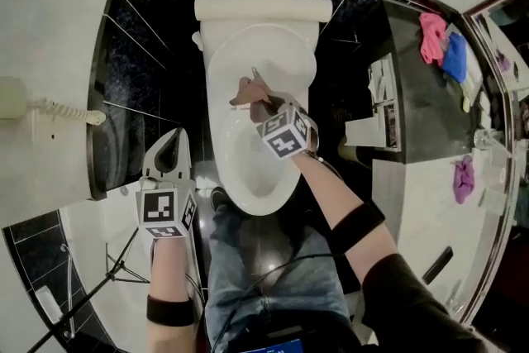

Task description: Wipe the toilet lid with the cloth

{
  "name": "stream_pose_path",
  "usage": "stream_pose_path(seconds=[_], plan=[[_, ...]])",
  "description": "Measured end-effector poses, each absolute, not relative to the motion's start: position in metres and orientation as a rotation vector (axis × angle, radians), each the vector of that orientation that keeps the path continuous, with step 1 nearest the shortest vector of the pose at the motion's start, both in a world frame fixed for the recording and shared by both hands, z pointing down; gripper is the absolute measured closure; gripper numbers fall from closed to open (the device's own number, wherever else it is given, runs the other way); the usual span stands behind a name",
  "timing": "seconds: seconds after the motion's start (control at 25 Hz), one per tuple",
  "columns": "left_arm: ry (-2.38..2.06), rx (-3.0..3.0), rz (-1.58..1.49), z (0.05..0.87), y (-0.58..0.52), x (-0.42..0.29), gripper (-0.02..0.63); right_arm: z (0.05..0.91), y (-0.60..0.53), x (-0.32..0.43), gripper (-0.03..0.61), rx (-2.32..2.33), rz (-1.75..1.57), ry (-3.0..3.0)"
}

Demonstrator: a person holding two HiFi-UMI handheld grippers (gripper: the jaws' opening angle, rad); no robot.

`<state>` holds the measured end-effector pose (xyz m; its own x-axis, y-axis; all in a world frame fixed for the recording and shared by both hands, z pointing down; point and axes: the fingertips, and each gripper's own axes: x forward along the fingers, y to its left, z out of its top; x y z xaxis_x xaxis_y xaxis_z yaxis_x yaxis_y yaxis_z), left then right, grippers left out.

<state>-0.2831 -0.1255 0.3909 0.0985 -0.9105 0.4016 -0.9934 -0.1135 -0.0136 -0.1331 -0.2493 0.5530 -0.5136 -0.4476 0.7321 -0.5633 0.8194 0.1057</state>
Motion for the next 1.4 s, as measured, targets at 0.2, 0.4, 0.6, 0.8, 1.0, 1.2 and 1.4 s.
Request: stream_pose_path(seconds=[0.2,0.4,0.6,0.8,1.0,1.2,1.4], plan=[[-1.904,2.110,0.420,0.330,-0.099,-0.254,0.612,0.449,-0.215,-0.084,0.500,0.833,0.257,-2.314],[-1.928,2.078,0.371,0.291,-0.072,-0.220,0.612,0.383,-0.181,-0.026,0.500,0.882,0.336,-2.394],[-1.977,2.027,0.351,0.256,-0.038,-0.193,0.612,0.340,-0.158,0.028,0.500,0.904,0.383,-2.451],[-2.012,1.978,0.321,0.222,-0.010,-0.174,0.612,0.301,-0.138,0.063,0.500,0.894,0.389,-2.506],[-1.996,1.993,0.329,0.202,0.013,-0.167,0.612,0.274,-0.105,0.097,0.499,0.941,0.375,-2.493],[-1.934,2.050,0.312,0.197,0.040,-0.161,0.612,0.260,-0.066,0.129,0.499,1.072,0.418,-2.450],[-1.858,2.150,0.353,0.198,0.067,-0.153,0.612,0.261,-0.020,0.140,0.499,1.138,0.430,-2.406]])
